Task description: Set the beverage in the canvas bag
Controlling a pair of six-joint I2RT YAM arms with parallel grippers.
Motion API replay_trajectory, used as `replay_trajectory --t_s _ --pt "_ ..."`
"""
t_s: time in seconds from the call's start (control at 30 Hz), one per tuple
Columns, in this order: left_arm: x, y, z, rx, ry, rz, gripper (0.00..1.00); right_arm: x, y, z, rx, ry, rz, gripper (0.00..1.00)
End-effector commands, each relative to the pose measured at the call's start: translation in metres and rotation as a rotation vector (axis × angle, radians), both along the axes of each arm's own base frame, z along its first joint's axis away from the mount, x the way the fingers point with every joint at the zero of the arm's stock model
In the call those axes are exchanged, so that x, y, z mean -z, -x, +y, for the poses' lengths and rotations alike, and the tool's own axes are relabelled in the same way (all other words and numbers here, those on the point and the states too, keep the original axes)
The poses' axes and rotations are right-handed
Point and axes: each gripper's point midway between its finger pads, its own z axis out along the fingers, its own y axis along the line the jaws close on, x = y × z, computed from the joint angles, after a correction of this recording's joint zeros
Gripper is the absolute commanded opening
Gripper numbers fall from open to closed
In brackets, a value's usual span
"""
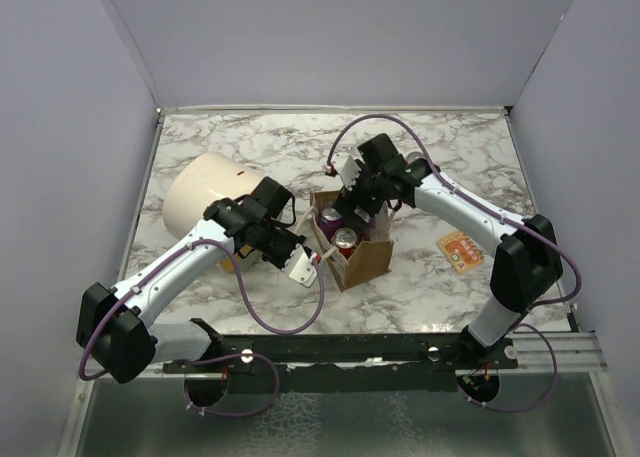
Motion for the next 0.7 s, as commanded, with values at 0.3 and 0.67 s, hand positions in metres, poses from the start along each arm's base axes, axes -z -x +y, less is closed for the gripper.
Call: replay_trajectory --t_s 0.3,0.67 --pt "-0.002 0.003 0.000 0.016 0.015 0.005 0.00 -0.069 -0.001 0.020 -0.085 -0.122 -0.095 0.89" --pt "-0.002 0.003 -0.001 0.016 0.013 0.007 0.00 -0.128 0.003 0.028 -0.106 -0.235 -0.176 0.88"
